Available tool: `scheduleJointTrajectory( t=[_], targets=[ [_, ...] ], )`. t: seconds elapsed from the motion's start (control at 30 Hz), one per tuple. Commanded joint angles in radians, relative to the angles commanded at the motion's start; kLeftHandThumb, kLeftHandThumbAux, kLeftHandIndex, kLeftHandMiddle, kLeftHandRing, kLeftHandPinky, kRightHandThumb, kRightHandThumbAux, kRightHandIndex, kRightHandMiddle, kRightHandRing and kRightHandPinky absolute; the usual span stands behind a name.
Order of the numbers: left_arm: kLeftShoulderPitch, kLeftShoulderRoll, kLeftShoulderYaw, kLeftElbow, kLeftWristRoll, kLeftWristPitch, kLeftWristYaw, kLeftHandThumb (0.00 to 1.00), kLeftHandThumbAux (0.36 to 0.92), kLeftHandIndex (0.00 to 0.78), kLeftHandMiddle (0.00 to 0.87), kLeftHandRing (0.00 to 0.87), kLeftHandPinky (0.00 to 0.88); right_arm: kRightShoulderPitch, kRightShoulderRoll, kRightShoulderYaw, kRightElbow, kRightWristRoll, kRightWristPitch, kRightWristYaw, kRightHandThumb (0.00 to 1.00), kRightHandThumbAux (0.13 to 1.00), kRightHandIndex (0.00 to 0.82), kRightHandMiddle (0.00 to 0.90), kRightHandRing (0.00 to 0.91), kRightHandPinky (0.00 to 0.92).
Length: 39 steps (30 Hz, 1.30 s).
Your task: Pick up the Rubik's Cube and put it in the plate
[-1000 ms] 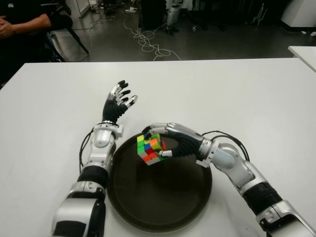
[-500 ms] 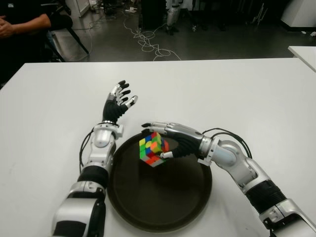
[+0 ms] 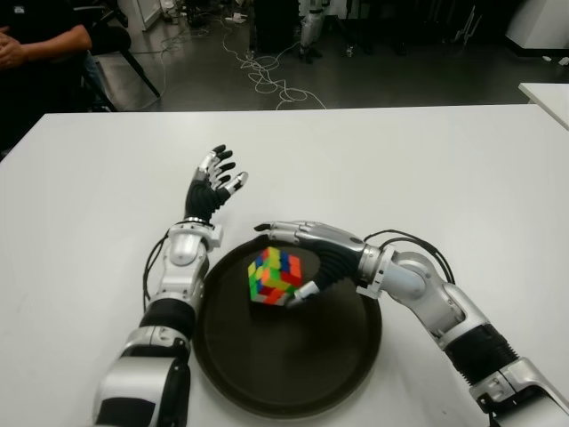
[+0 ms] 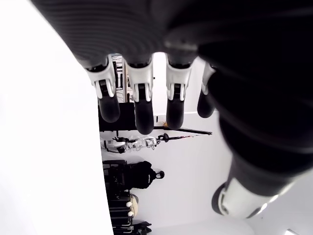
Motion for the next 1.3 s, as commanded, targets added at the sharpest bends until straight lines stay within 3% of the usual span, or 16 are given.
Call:
scheduleJointTrajectory(
  t=[0.9, 1.23, 1.3],
  targets=[
    [-0.012, 0.002, 0.001, 0.020, -0.008, -0.001, -0.013, 0.131, 0.772, 0.095, 0.145, 0.123, 0.117, -0.028, -0.017, 0.002, 0.053, -0.014, -0.082, -0.028, 0.000, 0.424, 0.000, 0.000, 0.000, 0.000],
    [-0.021, 0.003, 0.011, 0.035, -0.018, -0.006, -0.031, 0.149, 0.768, 0.107, 0.154, 0.137, 0.143, -0.087, -0.058, -0.037, 0.085, 0.018, -0.099, -0.015, 0.000, 0.392, 0.000, 0.000, 0.000, 0.000],
    [-0.021, 0.004, 0.011, 0.033, -0.019, -0.002, -0.034, 0.149, 0.767, 0.112, 0.156, 0.138, 0.139, -0.118, -0.075, -0.056, 0.116, 0.023, -0.101, -0.020, 0.000, 0.380, 0.000, 0.000, 0.000, 0.000]
  ],
)
